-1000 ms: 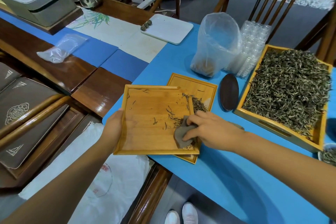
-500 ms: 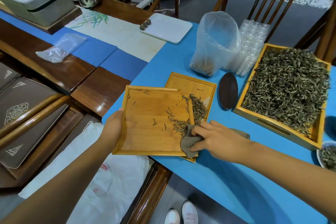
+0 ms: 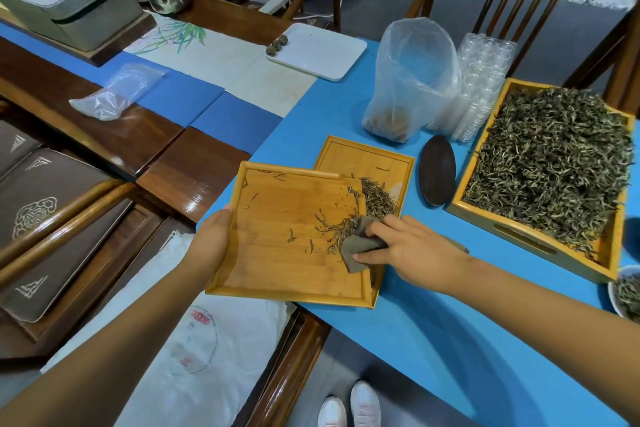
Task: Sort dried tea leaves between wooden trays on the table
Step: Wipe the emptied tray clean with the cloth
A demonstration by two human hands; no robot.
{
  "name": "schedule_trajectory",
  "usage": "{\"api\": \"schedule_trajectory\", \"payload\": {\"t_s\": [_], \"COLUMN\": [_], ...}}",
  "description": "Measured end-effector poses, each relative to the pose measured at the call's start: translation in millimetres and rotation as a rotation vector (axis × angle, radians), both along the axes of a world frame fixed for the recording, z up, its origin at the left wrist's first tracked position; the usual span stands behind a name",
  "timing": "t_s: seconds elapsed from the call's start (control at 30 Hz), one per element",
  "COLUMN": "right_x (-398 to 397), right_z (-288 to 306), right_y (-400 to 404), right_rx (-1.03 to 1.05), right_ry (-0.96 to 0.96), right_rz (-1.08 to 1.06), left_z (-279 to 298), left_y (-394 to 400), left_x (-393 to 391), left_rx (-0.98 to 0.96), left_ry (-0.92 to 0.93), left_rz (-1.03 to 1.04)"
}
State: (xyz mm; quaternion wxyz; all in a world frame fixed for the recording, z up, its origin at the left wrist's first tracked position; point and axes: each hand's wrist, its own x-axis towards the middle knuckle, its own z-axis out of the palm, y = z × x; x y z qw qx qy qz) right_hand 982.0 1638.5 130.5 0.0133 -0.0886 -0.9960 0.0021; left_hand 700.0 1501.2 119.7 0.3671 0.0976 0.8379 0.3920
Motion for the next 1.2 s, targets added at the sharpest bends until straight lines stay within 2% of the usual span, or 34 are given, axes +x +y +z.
{"api": "schedule_trajectory", "payload": {"t_s": [0.27, 0.6, 0.8, 0.93, 1.1, 1.2], "right_x": [-13, -22, -22, -26, -43, -56], "right_z": [-14, -17, -14, 0, 18, 15], "right_y": [32, 56, 53, 33, -22, -56], "right_rx": [-0.101, -0.086, -0.162, -0.218, -0.336, -0.408], "right_ry": [-0.144, -0.145, -0.039, 0.038, 0.060, 0.076], "right_rz": [-0.167, -0.319, -0.438, -0.369, -0.079, 0.007], "left_z": [6, 8, 12, 15, 17, 18], "left_y": [-2, -11, -15, -13, -7, -4], "left_x": [1, 2, 3, 3, 5, 7], "left_rx": [-0.065, -0.064, -0.033, -0.044, -0.057, -0.073], "left_ry": [0.047, 0.068, 0.057, 0.066, 0.049, 0.033], "left_rz": [-0.097, -0.131, -0.129, -0.136, -0.112, -0.102]}}
